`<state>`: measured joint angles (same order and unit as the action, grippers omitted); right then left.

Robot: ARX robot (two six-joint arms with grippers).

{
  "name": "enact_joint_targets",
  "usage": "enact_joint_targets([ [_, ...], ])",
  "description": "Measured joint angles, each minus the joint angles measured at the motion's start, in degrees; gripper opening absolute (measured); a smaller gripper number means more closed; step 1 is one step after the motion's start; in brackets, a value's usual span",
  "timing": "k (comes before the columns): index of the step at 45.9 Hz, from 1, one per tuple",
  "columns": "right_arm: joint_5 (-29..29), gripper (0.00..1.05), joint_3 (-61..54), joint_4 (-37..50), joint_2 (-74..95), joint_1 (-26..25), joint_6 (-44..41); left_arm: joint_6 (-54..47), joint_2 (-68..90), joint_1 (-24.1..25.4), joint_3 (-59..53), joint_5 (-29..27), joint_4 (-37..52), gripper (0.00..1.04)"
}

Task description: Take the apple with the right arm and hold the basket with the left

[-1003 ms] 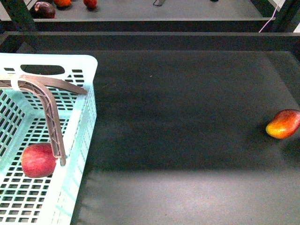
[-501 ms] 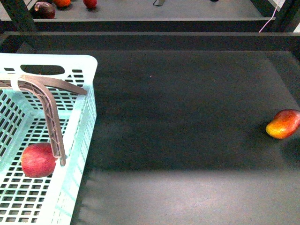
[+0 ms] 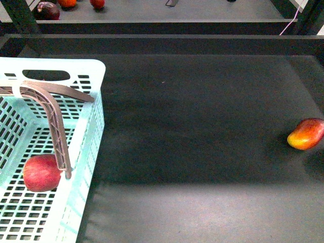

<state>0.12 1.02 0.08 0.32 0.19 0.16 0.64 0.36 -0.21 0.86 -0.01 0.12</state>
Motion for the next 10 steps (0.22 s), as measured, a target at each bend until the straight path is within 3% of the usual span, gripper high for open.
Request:
enact_joint_targets([
  [10, 0.00, 0.96, 0.00, 0.00, 0.00, 0.00, 0.00, -0.11, 0.00, 0.00, 0.00, 0.00, 0.00, 1.00],
])
